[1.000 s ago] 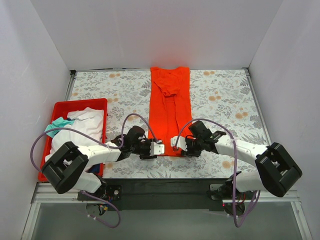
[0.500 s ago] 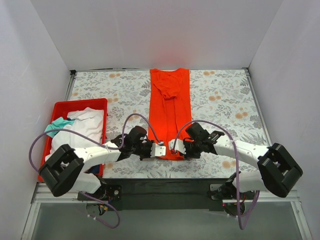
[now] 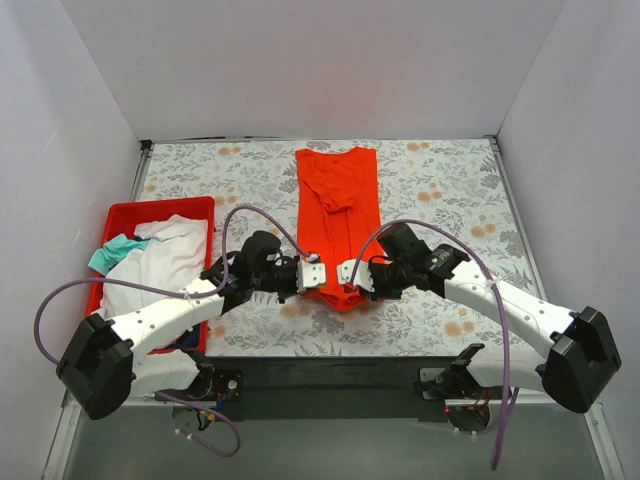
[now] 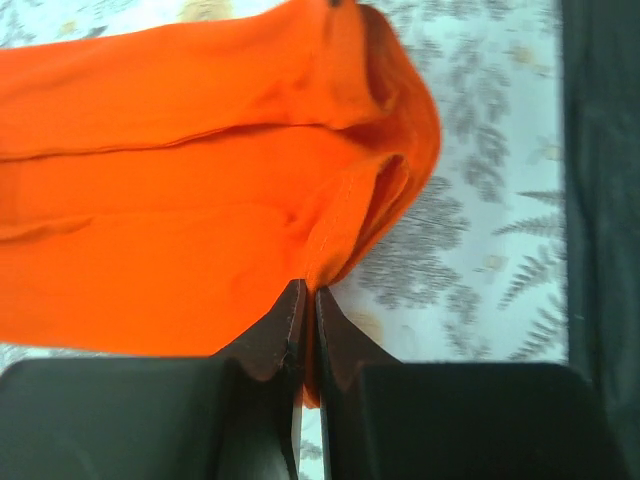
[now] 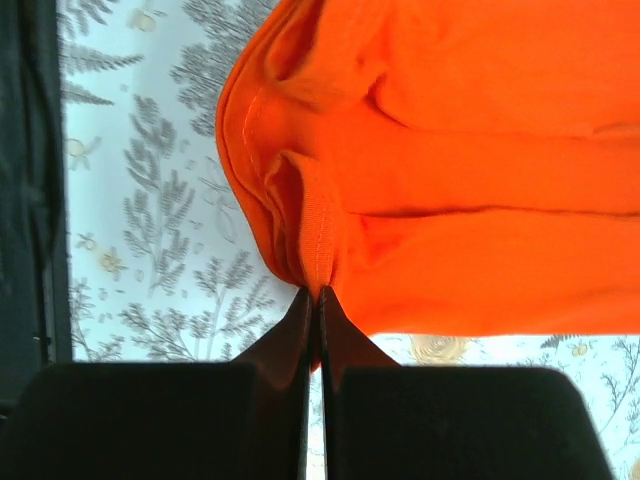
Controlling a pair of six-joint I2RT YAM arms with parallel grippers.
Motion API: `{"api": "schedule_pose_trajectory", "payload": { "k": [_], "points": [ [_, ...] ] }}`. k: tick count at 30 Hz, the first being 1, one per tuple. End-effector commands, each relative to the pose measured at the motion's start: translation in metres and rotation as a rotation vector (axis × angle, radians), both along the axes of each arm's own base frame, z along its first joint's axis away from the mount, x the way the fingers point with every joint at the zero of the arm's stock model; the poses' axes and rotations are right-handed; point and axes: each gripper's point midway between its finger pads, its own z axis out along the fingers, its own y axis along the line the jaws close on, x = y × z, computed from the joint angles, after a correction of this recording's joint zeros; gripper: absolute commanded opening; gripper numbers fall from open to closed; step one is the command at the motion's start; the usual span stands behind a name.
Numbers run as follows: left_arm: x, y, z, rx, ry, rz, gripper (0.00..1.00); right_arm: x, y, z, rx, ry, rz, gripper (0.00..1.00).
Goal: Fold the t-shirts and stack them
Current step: Fold the tshirt
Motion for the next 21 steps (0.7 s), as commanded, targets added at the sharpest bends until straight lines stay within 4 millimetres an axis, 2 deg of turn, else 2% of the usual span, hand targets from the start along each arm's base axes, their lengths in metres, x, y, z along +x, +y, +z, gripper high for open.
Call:
{"api": "schedule_pose_trajectory", "payload": {
  "k": [1,2,3,4,5,6,7,9,10,11,12,13,14,15,16,18,19,21],
  "points": [
    [0.035,-0.005,0.027,-0.062,-0.023,0.044,0.0,0.027,0.004,0.013,0.009,-0.035,0.015,0.01],
    [0.043,-0.005,0.022,-0.056,-0.011,0.056,0.0,0.036,0.005,0.016,0.02,-0.038,0.004,0.01],
    [0.052,-0.009,0.031,-0.077,-0.023,0.055,0.0,0.05,0.001,0.014,0.028,-0.032,-0.018,0.01],
    [0.063,-0.004,0.03,-0.072,-0.043,0.064,0.0,0.063,0.003,0.024,0.045,-0.053,-0.029,0.01],
    [0.07,-0.004,0.023,-0.058,-0.03,0.069,0.0,0.071,0.003,0.025,0.046,-0.063,-0.033,0.01],
    [0.08,-0.006,0.03,-0.073,-0.054,0.07,0.0,0.083,0.0,0.021,0.043,-0.054,-0.048,0.01],
    [0.09,-0.001,0.029,-0.073,-0.062,0.089,0.0,0.095,0.003,0.032,0.058,-0.088,-0.042,0.01],
    [0.106,-0.001,0.024,-0.065,-0.079,0.094,0.0,0.111,0.003,0.036,0.064,-0.105,-0.048,0.01],
    [0.119,-0.001,0.03,-0.071,-0.098,0.109,0.0,0.119,0.006,0.032,0.062,-0.1,-0.045,0.01],
    [0.127,-0.001,0.029,-0.067,-0.109,0.108,0.0,0.13,0.01,0.041,0.077,-0.128,-0.037,0.01],
    [0.134,-0.003,0.02,-0.056,-0.093,0.112,0.0,0.139,0.01,0.043,0.08,-0.134,-0.042,0.01],
    [0.144,-0.001,0.022,-0.061,-0.097,0.125,0.0,0.145,0.012,0.035,0.074,-0.116,-0.041,0.01],
    [0.156,-0.003,0.029,-0.071,-0.114,0.132,0.0,0.155,0.015,0.042,0.083,-0.14,-0.037,0.01],
    [0.164,-0.004,0.029,-0.071,-0.125,0.134,0.0,0.163,0.013,0.04,0.078,-0.139,-0.046,0.01],
    [0.173,-0.002,0.021,-0.061,-0.115,0.143,0.0,0.17,0.013,0.033,0.068,-0.128,-0.046,0.01],
    [0.191,-0.003,0.027,-0.073,-0.145,0.15,0.0,0.188,0.011,0.029,0.065,-0.135,-0.06,0.01],
    [0.199,0.0,0.016,-0.062,-0.127,0.158,0.0,0.195,0.01,0.028,0.067,-0.137,-0.066,0.01],
    [0.214,0.0,0.021,-0.072,-0.149,0.169,0.0,0.213,0.008,0.024,0.065,-0.143,-0.081,0.01]
  ]
}}
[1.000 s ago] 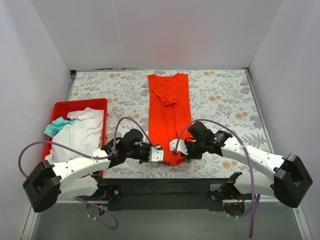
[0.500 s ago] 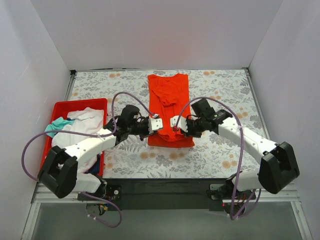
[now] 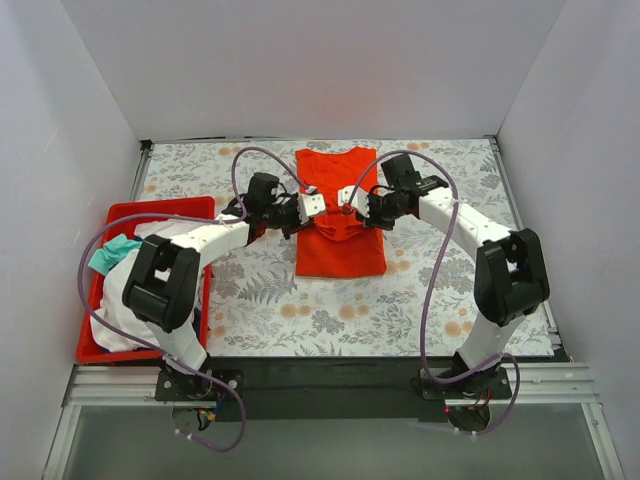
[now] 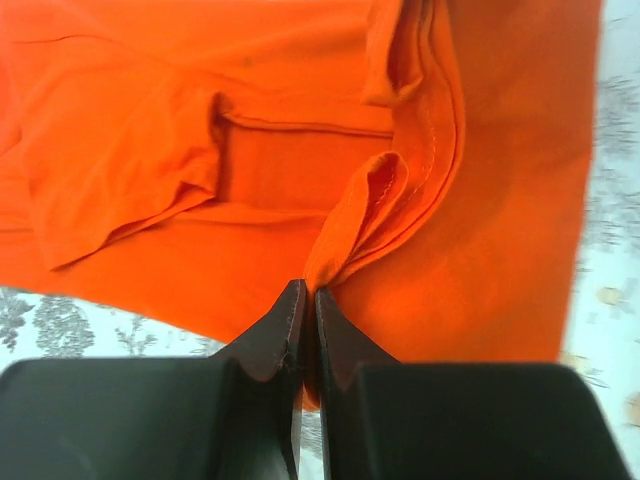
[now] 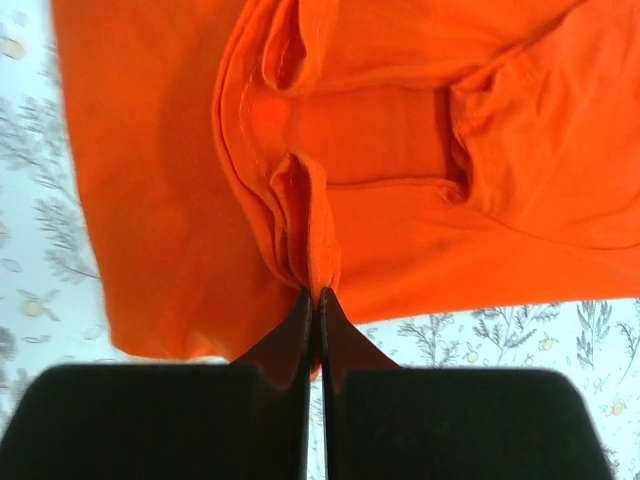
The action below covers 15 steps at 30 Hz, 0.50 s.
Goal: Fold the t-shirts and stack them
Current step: Fold the tshirt
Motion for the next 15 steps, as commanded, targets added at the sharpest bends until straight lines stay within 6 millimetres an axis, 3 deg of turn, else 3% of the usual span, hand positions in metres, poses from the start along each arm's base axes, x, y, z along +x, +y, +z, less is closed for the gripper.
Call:
{"api": "schedule_pose_trajectory", "payload": {
  "k": [1,2,4,5,10,15],
  "points": [
    [0.033,0.0,0.023,-0.042,-0.094,-0.005,0.0,0.036,0.002,0.01,0.025,-0.076,0.025,0.01],
    [0.038,0.0,0.014,-0.038,-0.079,-0.001,0.0,0.042,0.001,0.008,0.023,-0.077,0.021,0.01],
    [0.055,0.001,0.017,-0.045,-0.109,0.021,0.0,0.054,0.002,0.003,0.022,-0.081,0.018,0.01],
    [0.06,0.001,0.007,-0.039,-0.091,0.023,0.0,0.058,0.002,0.0,0.02,-0.082,0.016,0.01],
    [0.083,0.002,0.001,-0.04,-0.123,0.035,0.0,0.077,0.001,-0.015,0.007,-0.089,0.01,0.01],
    [0.093,0.002,-0.017,-0.027,-0.112,0.04,0.0,0.092,-0.001,-0.029,-0.002,-0.08,-0.011,0.01]
  ]
}}
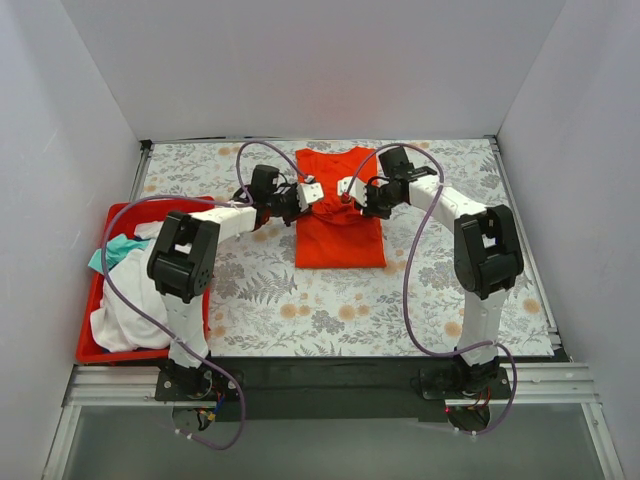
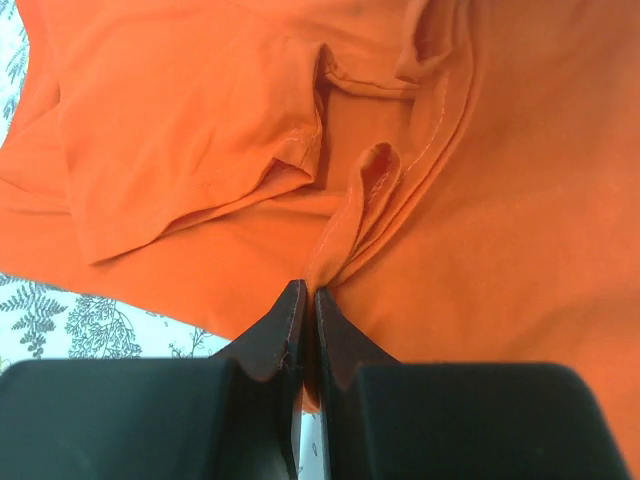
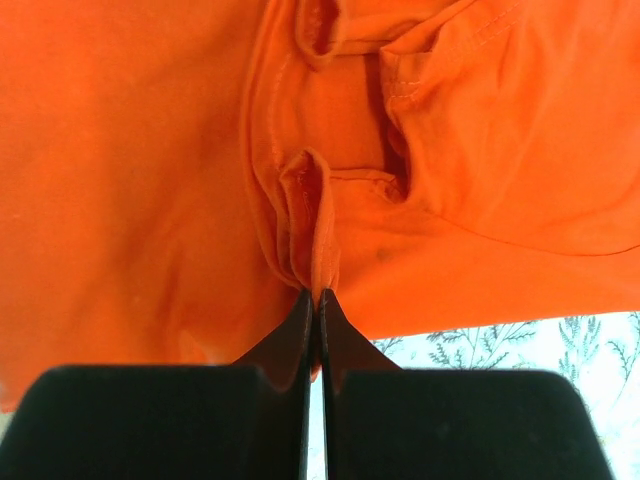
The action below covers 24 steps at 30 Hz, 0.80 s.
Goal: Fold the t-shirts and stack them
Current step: Fold the tshirt
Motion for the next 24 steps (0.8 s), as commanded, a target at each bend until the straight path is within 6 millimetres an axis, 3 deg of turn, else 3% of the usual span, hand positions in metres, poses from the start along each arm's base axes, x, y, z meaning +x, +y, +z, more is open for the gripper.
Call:
{"api": "schedule_pose_trajectory", "payload": {
  "k": [1,13,14,15,16,18,20,22,23,24],
  "points": [
    [0.017,-0.004,0.019,-0.019,-0.087,-0.012,0.0,0.027,0.004,0.013,0.019,-0.085,0.015,0.01],
    [0.034,-0.004,0.007,-0.012,-0.09,0.015,0.01,0.04,-0.004,-0.005,-0.018,-0.084,-0.034,0.01],
    [0.035,-0.003,0.002,-0.006,-0.081,0.024,0.04,0.042,-0.005,-0.008,-0.023,-0.079,-0.047,0.01],
    [0.038,-0.001,0.001,0.001,-0.084,0.036,0.1,0.044,-0.005,-0.011,-0.029,-0.073,-0.059,0.07],
    [0.04,-0.001,0.005,-0.001,-0.092,0.045,0.14,0.049,-0.005,-0.007,-0.03,-0.081,-0.082,0.24],
    [0.044,-0.001,0.015,-0.02,-0.089,0.072,0.25,0.056,-0.007,0.007,-0.009,-0.103,-0.106,0.34],
    [0.045,-0.001,0.028,-0.046,-0.065,0.108,0.3,0.065,-0.008,0.029,0.02,-0.135,-0.14,0.38],
    [0.045,0.001,0.054,-0.076,-0.073,0.133,0.38,0.069,-0.009,0.059,0.057,-0.177,-0.162,0.38],
    [0.045,0.003,0.065,-0.083,-0.084,0.141,0.39,0.068,-0.012,0.066,0.068,-0.179,-0.179,0.38],
    [0.039,0.004,0.069,-0.117,-0.022,0.178,0.39,0.064,-0.014,0.086,0.085,-0.209,-0.185,0.38]
  ]
}}
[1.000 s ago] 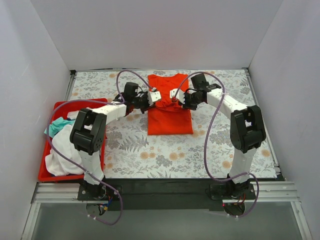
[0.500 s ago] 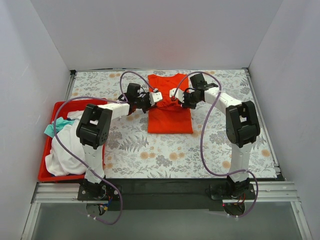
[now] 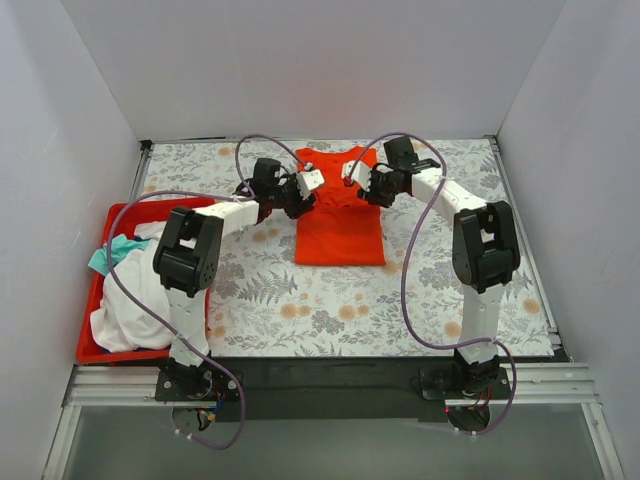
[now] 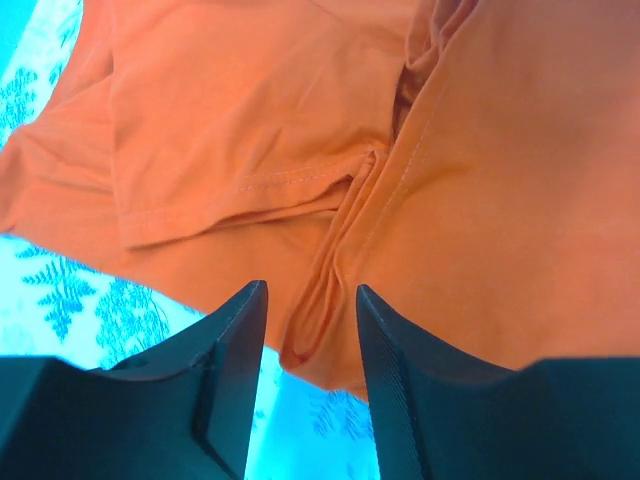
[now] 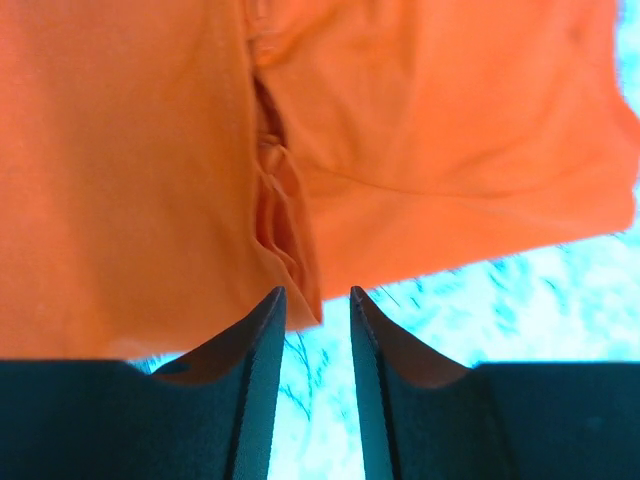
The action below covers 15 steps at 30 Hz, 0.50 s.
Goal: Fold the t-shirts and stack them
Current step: Fold the tshirt
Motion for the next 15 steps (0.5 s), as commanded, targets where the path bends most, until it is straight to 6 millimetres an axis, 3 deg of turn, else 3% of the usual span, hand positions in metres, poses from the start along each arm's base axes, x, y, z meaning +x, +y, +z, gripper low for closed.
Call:
{"api": "schedule_pose_trajectory", "payload": {
  "k": [1,3,4,5,6,8,9,12,13,15],
  "points": [
    [0.001,0.007,0.093,-0.126,-0.038,0.083,0.4,0.01,-0.003,0.092,0.096,-0.162,-0.054,0.4],
    [-0.023,0.011,0.088,-0.146,0.073,0.084,0.44,-0.012,-0.008,0.1,0.106,-0.144,-0.051,0.39],
    [-0.04,0.01,0.102,-0.158,0.066,0.045,0.56,-0.022,-0.008,0.1,0.113,-0.129,-0.038,0.38],
    [-0.067,0.01,0.084,-0.153,0.126,-0.004,0.58,-0.039,-0.007,0.092,0.1,-0.083,-0.021,0.38],
    [-0.083,0.006,0.081,-0.146,0.131,-0.026,0.59,-0.055,-0.008,0.089,0.094,-0.063,-0.003,0.37],
    [-0.102,0.007,0.082,-0.125,0.106,-0.045,0.59,-0.079,-0.004,0.077,0.083,-0.015,0.023,0.36],
    [-0.118,0.01,0.065,-0.11,0.145,-0.054,0.59,-0.097,-0.006,0.068,0.079,0.021,0.028,0.36],
    [-0.139,0.015,0.047,-0.071,0.15,-0.082,0.59,-0.127,0.002,0.057,0.068,0.059,0.059,0.37],
    [-0.145,0.017,0.042,-0.058,0.148,-0.094,0.58,-0.139,0.001,0.044,0.055,0.091,0.063,0.39],
    [-0.151,0.018,0.04,-0.039,0.108,-0.132,0.57,-0.15,0.007,0.037,0.054,0.095,0.072,0.45]
  ]
}}
